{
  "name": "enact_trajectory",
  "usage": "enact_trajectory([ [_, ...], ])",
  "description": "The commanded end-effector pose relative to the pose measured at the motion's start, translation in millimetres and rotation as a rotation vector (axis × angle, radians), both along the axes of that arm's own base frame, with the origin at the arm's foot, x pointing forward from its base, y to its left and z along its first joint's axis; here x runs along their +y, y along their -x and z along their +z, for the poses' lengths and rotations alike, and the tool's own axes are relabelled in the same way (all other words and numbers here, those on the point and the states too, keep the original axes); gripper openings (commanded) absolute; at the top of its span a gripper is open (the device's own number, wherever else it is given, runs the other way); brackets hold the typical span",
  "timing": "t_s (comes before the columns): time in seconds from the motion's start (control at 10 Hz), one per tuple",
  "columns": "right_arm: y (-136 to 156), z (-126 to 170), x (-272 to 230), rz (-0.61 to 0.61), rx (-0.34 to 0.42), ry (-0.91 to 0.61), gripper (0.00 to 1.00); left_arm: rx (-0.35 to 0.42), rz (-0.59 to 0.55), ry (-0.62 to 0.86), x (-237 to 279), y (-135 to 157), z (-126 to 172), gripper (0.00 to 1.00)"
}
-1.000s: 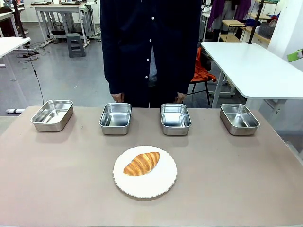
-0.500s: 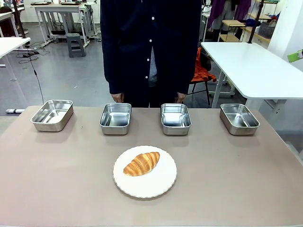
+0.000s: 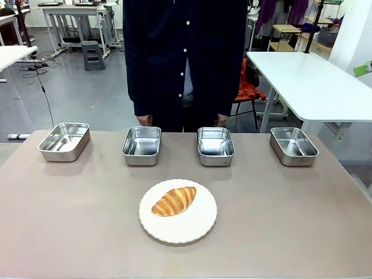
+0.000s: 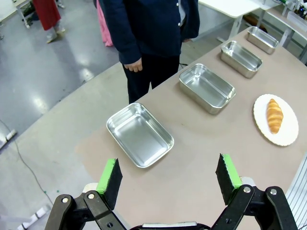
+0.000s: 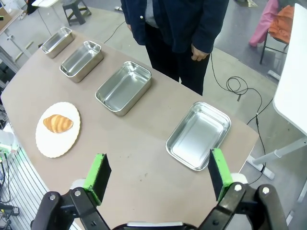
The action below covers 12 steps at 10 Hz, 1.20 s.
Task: Place the bread in the container.
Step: Place the Butter Roll into the Airtight Container indicated by the human.
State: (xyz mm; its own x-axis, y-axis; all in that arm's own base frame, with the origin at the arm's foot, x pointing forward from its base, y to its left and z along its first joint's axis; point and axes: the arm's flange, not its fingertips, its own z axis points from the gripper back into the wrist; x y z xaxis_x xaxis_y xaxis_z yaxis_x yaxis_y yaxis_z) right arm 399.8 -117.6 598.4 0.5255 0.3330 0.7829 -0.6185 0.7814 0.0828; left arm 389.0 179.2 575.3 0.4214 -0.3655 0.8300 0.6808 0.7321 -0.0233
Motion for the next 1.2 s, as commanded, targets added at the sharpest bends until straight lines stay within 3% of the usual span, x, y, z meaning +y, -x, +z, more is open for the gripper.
enact_trajectory([
  [0.0,-0.1,0.1,0.9,0.006,-0.005,-0.012,1.00,-0.001,-0.001,0.000,-0.3,0.4,0.2,1.00],
  [1.1,-0.1,0.1,0.9,0.006,-0.005,-0.012,1.00,-0.001,-0.001,0.000,-0.3,0.4,0.2,1.00],
])
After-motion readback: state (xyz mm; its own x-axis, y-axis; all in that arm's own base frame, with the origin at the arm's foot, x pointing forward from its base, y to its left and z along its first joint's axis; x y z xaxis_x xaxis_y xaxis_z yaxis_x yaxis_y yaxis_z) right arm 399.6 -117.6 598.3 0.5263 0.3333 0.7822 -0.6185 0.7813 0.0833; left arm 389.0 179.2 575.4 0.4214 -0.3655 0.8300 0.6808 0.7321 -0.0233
